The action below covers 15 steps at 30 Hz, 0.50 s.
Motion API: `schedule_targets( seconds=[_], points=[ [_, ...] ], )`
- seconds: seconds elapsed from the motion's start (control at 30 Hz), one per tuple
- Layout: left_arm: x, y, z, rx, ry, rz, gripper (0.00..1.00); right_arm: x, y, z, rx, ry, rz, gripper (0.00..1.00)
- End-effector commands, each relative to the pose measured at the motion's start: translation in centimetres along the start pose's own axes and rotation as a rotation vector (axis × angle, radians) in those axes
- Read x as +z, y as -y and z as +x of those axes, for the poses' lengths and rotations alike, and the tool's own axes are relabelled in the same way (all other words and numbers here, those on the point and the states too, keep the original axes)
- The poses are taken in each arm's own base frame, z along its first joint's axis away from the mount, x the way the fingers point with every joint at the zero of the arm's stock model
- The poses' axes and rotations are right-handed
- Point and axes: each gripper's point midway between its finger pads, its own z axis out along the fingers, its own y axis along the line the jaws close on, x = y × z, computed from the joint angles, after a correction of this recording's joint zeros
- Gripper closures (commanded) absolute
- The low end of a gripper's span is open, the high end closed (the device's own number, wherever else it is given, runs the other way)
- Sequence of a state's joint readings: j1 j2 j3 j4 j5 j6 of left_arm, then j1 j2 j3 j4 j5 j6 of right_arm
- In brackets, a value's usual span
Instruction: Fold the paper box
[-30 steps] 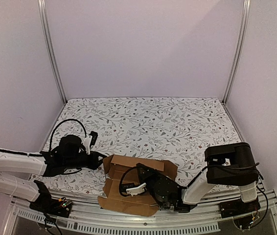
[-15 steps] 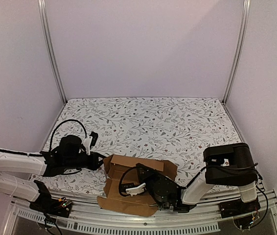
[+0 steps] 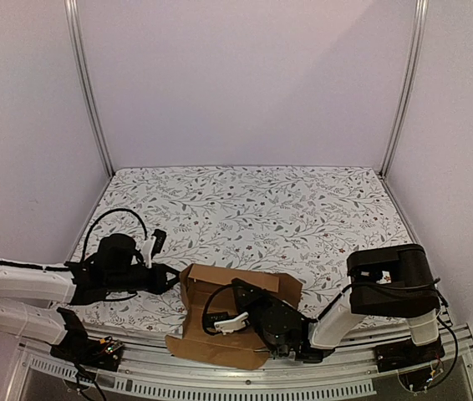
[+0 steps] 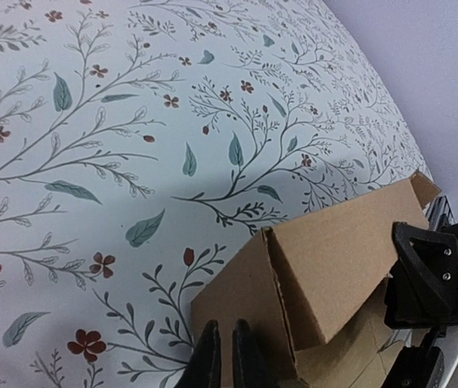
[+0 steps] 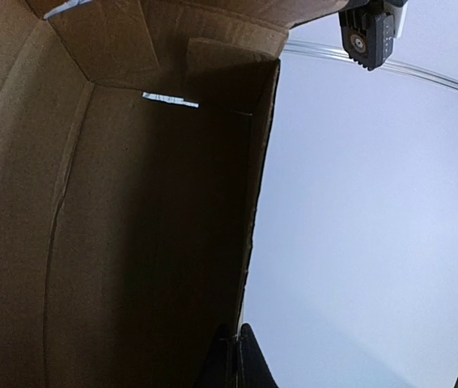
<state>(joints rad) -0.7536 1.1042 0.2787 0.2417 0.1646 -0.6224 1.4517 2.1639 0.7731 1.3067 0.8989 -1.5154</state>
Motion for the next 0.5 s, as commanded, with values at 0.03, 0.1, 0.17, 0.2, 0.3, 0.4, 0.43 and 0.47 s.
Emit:
schedule_targets(
  seconds=[0.03, 0.1, 0.17, 0.2, 0.3, 0.4, 0.43, 0.47],
  points=[
    [0.0, 0.3, 2.1, -0.014, -0.061, 0.027, 0.94, 0.1, -2.6, -0.1, -0.062, 0.014, -0.058, 1.00],
    [0.0, 0.4, 2.4, -0.014, -0.067, 0.032, 0.94, 0.1, -2.6, 0.0, -0.064, 0.010, -0.057, 1.00],
    [0.0, 0.6, 2.7, -0.011, -0.071, 0.039, 0.94, 0.1, -2.5, 0.0, -0.066, 0.010, -0.056, 1.00],
    [-0.1, 0.7, 2.9, -0.009, -0.075, 0.041, 0.94, 0.1, -2.5, 0.0, -0.065, 0.010, -0.055, 1.00],
    [-0.3, 0.8, 3.5, -0.009, -0.083, 0.046, 0.94, 0.1, -2.5, 0.1, -0.068, 0.008, -0.055, 1.00],
    [-0.7, 0.9, 3.9, -0.007, -0.082, 0.053, 0.94, 0.1, -2.5, 0.0, -0.070, 0.009, -0.055, 1.00],
    [-0.8, 1.0, 3.9, -0.004, -0.078, 0.056, 0.94, 0.1, -2.5, 0.0, -0.071, 0.010, -0.056, 1.00],
    [-0.9, 1.2, 3.8, 0.001, -0.075, 0.065, 0.94, 0.1, -2.5, 0.0, -0.071, 0.009, -0.057, 1.00]
  ],
)
